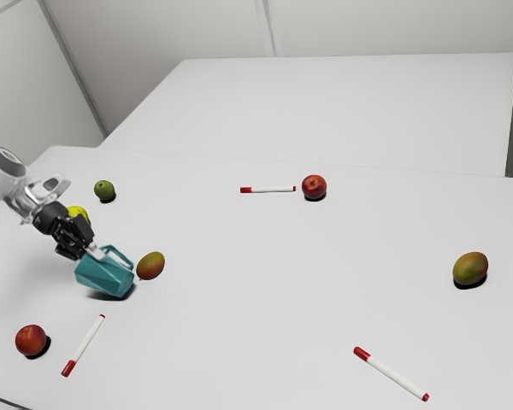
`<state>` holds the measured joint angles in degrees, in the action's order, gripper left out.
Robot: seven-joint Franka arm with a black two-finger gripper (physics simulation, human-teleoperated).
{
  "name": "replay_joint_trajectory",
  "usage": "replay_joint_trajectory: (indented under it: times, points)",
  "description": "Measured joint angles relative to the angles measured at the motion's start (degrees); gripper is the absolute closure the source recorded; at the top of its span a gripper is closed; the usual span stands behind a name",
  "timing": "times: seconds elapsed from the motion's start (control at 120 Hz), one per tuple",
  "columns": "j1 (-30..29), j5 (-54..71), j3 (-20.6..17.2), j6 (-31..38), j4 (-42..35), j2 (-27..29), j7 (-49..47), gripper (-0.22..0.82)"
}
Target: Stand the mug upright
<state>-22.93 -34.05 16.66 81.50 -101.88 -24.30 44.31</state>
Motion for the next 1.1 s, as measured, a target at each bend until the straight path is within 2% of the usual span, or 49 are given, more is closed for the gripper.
replay_joint_trajectory:
  times: [0.167, 0.4, 0.508, 0.575, 0.75, 0.867, 0.942, 1.1]
  points:
    - [0.00, -0.04, -0.05, -0.16, -1.39, 1.69, -0.48, 0.71]
    - [0.00, 0.29, -0.05, -0.04, -1.51, 3.12, -0.96, 0.78]
    - [0.25, 0.93, -0.27, 0.17, -1.51, 6.20, -1.35, 0.79]
    - [1.36, 2.64, -1.82, 0.87, -1.56, 9.85, -1.87, 0.79]
    - [13.13, 10.63, -3.19, 6.85, -5.24, 20.45, -3.74, 0.78]
    - [21.45, 17.69, -3.42, 12.68, -6.38, 22.38, -5.04, 0.79]
    - [26.39, 23.02, -3.94, 17.02, -9.68, 24.95, -6.37, 0.79]
    - [32.46, 30.56, -7.31, 25.09, -13.56, 25.08, -9.82, 0.79]
